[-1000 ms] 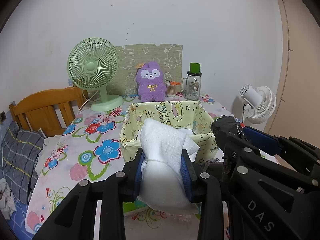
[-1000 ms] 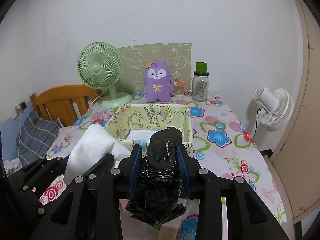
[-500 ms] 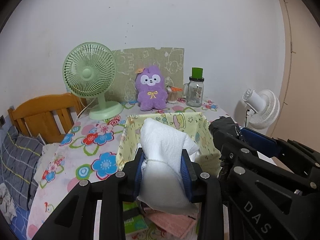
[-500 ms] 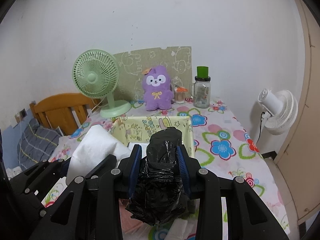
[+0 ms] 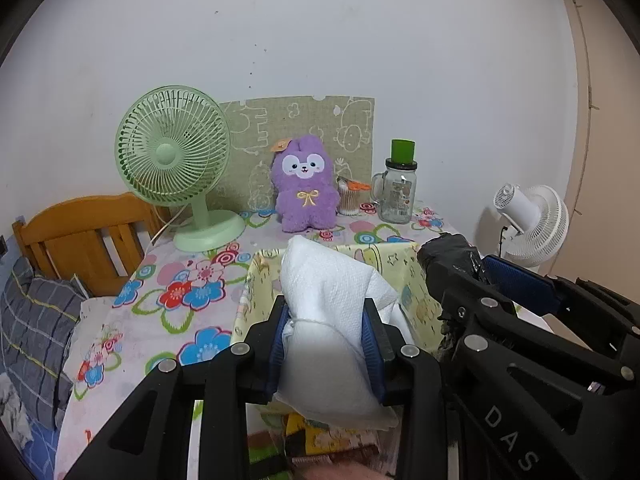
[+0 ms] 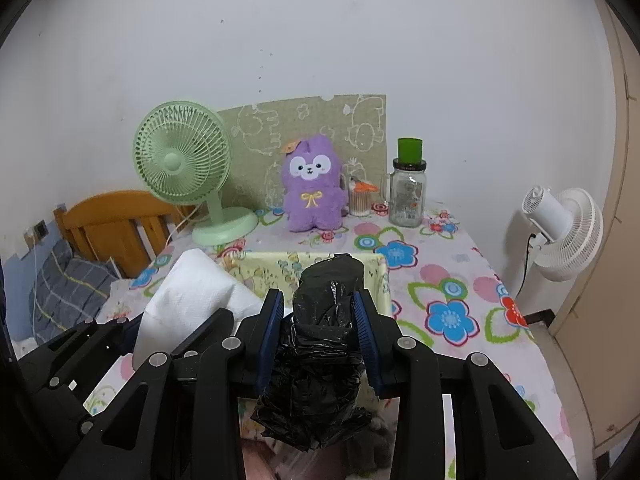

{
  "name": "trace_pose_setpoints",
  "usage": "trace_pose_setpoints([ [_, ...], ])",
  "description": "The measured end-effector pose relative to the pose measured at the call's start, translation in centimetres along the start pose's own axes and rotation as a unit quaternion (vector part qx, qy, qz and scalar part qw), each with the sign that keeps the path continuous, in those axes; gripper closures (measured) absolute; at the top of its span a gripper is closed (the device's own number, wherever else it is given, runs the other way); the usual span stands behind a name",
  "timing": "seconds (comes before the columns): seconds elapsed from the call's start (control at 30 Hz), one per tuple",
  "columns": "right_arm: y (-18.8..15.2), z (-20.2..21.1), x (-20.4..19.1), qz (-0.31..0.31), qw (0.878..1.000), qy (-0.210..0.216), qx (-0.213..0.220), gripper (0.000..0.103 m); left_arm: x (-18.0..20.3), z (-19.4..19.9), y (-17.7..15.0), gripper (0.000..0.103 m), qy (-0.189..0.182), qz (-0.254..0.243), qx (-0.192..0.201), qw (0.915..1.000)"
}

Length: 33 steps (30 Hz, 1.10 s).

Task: Organize soft objects
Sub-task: 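Lift both held cloths and carry them over the yellow fabric box, then lower both cloths into the box and open both tools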

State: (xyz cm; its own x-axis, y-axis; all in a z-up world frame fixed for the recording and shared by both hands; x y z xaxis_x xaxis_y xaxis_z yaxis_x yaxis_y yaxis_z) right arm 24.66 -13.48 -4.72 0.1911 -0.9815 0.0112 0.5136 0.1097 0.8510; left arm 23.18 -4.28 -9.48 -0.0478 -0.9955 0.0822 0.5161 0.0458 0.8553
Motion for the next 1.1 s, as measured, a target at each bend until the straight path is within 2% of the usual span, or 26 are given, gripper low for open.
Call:
trace_pose_setpoints([
  [0.23, 0.9, -2.1, 0.5, -0.001, 1.0, -0.003, -0.001, 0.063, -0.1, -1.9, 1.4, 0.068, 0.004, -0.003, 0.005, 1.0],
  [0.73, 1.2, -6.6, 0.7, -0.007, 1.0, 0.007, -0.023, 0.063, -0.7, -6.4, 1.5, 0.066, -0.006, 0.012, -0.031, 0.9994],
  [0.93, 0.9, -8.1, 0.8, -0.014, 0.999, 0.014, -0.035, 0.063, -0.9, -8.1, 1.3, 0.057, -0.004, 0.019, -0.052, 0.9984],
  [1.0, 0.7, -8.5, 0.7, -0.018, 0.999, 0.022, -0.037, 0.059, -1.1, -8.5, 1.1, 0.036, -0.001, 0.021, -0.058, 0.9981],
  [1.03, 0.6, -8.7, 0.6, -0.018, 0.999, 0.025, -0.043, 0.053, -1.2, -8.6, 1.1, 0.034, 0.002, 0.021, -0.059, 0.998],
  [1.07, 0.4, -8.8, 0.5, -0.018, 0.998, 0.028, -0.048, 0.041, -1.2, -8.7, 1.0, 0.032, 0.004, 0.02, -0.059, 0.998],
  [1.1, 0.3, -8.9, 0.5, -0.019, 0.998, 0.027, -0.05, 0.036, -1.2, -8.8, 1.0, 0.027, 0.002, 0.018, -0.06, 0.9981],
])
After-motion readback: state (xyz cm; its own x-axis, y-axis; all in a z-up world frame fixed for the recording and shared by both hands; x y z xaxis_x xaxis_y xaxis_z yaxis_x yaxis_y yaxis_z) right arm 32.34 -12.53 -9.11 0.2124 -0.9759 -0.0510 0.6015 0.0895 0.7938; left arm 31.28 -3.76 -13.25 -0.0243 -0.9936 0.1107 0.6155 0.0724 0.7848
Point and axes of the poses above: each gripper's, at about its wrist camera, not at the fingertips, and z roughly against the way its jaws point, x to its right, y to its top, the point moved 9 cm from there along -z, roughly the way its jaws point, and after that the axes turned 6 degrees about z, right-handed, at the moved point
